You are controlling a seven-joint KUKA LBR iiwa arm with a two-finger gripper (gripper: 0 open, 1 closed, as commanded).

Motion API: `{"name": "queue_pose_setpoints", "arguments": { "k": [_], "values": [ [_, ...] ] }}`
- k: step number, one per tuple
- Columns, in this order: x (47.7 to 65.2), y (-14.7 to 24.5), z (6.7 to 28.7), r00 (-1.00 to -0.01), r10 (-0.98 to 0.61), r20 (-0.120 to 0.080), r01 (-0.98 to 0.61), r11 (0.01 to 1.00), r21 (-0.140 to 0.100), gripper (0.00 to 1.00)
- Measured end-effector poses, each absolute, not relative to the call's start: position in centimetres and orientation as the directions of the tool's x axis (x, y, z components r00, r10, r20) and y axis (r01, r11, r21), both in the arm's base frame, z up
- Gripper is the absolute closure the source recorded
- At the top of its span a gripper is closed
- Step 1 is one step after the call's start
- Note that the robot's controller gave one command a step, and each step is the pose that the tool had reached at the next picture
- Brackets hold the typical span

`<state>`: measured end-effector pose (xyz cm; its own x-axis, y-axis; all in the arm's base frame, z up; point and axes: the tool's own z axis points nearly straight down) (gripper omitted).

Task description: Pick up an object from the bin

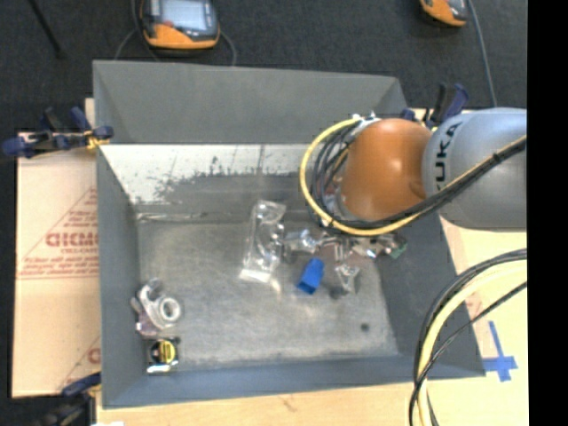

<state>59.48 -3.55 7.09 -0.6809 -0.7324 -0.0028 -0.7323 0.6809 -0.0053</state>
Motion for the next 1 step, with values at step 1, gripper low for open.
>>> {"name": "queue_pose_setpoints", "arguments": {
  "k": [1],
  "values": [
    [59.38,-3.45,7.09,-0.683,-0.731,-0.003,-0.731,0.683,-0.002,1.0]
  ]
}}
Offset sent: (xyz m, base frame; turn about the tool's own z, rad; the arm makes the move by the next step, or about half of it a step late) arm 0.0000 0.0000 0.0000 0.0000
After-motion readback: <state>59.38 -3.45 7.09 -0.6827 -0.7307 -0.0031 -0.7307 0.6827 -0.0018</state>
